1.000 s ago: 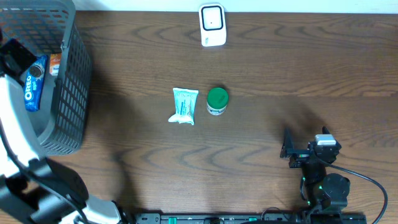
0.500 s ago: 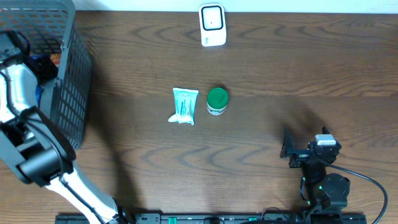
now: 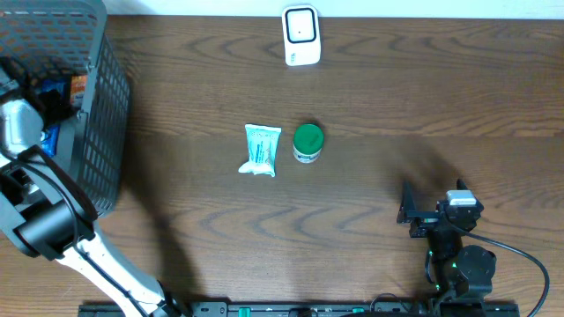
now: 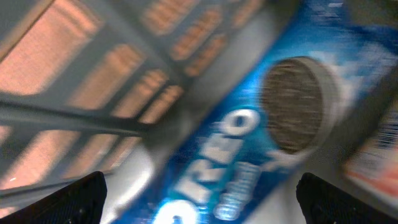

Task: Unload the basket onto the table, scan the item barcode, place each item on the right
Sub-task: 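Grasp the blue Oreo pack with the left gripper and lift it, then place the Oreo pack left of the wipes with the left gripper, then reach the left gripper into the basket and grasp the orange snack pack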

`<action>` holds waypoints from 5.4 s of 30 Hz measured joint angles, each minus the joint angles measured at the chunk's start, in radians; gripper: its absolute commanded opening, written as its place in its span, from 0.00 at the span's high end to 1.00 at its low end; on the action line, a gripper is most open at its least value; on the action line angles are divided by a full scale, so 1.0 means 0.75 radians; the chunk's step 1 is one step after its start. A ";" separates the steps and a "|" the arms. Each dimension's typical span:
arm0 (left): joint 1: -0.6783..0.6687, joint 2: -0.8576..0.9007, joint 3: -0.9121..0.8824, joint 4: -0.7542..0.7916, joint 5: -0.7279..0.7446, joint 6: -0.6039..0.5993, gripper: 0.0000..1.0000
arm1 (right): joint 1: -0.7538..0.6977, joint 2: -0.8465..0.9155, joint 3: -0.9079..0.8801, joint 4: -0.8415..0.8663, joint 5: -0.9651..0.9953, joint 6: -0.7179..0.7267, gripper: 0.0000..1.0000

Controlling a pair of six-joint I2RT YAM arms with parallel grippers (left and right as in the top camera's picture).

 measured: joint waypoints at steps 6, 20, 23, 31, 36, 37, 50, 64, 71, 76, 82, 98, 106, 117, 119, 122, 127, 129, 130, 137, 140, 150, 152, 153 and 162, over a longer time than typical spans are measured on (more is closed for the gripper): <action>0.050 0.000 0.000 -0.039 0.069 0.006 0.02 | 0.000 0.000 0.000 0.000 0.000 0.000 0.01; 0.056 0.009 0.000 -0.028 0.105 0.190 0.02 | 0.000 0.000 0.000 0.000 -0.001 0.000 0.01; 0.054 0.051 0.000 -0.019 0.110 0.245 0.02 | 0.000 0.001 0.000 0.000 0.000 0.000 0.01; 0.048 0.124 0.055 0.033 0.168 0.290 0.81 | 0.000 0.000 0.000 0.000 0.000 0.000 0.01; 0.046 0.117 0.058 0.027 0.130 0.312 0.92 | 0.000 0.001 0.000 0.001 0.000 0.000 0.01; 0.046 0.113 0.058 0.022 0.126 0.310 0.92 | 0.000 0.001 0.000 0.000 -0.001 0.000 0.01; 0.061 -0.467 -0.022 -0.116 0.177 -0.013 0.93 | 0.000 0.001 0.000 0.000 0.000 0.000 0.01; -0.359 -1.162 0.007 -0.545 0.579 -0.270 0.93 | 0.000 0.004 0.000 0.000 0.000 0.000 0.01; -0.720 -0.951 -0.181 -0.605 0.566 -0.240 0.93 | 0.000 0.004 0.000 0.000 0.000 0.000 0.01; -0.840 -0.757 -0.327 -0.595 0.524 -0.240 0.93 | 0.000 0.004 0.000 0.000 0.000 0.000 0.01; -0.864 -0.535 -0.437 -0.559 0.485 -0.240 0.93 | 0.000 0.004 0.000 0.000 -0.001 0.000 0.01; -0.864 -0.394 -0.463 -0.521 0.415 -0.240 0.03 | 0.000 0.004 0.000 0.000 0.000 0.000 0.01; -0.857 -0.590 -0.318 -0.478 0.415 -0.208 0.02 | 0.000 0.004 0.000 0.000 0.000 0.000 0.01; -0.510 -1.052 -0.058 0.046 0.408 -0.219 0.02 | 0.000 0.004 0.000 0.000 0.000 0.000 0.01; -0.402 -1.035 -0.058 0.044 0.409 -0.234 0.02 | 0.000 0.004 0.000 0.000 0.000 0.000 0.01; -0.251 -0.942 -0.059 0.037 0.408 -0.214 0.02 | 0.000 0.004 0.000 0.000 0.000 0.000 0.01; -0.097 -0.762 -0.078 0.010 0.402 -0.027 0.02 | 0.000 0.004 0.000 0.000 0.000 0.000 0.01; -0.083 -0.697 -0.079 0.005 0.399 0.047 0.02 | 0.000 0.004 0.000 0.000 -0.001 0.000 0.01; -0.083 -0.664 -0.079 0.005 0.399 0.085 0.02 | 0.000 0.004 0.000 0.000 0.000 0.000 0.01; -0.092 -0.429 -0.079 0.040 0.405 0.330 0.02 | 0.000 0.004 0.000 0.001 0.000 0.000 0.01; -0.092 -0.306 -0.079 0.077 0.404 0.380 0.02 | 0.000 0.004 0.000 0.001 0.000 0.000 0.01; -0.094 -0.019 -0.079 0.215 0.457 0.426 0.02 | 0.000 0.004 0.000 0.001 0.000 0.000 0.01; -0.095 0.015 -0.079 0.234 0.461 0.429 0.02 | 0.000 0.004 0.000 0.000 0.000 0.000 0.01; -0.096 0.027 -0.079 0.246 0.461 0.429 0.02 | 0.000 0.004 0.000 0.000 -0.001 0.000 0.01; -0.107 0.060 -0.079 0.320 0.500 0.428 0.02 | 0.000 0.004 0.000 0.000 0.000 0.000 0.01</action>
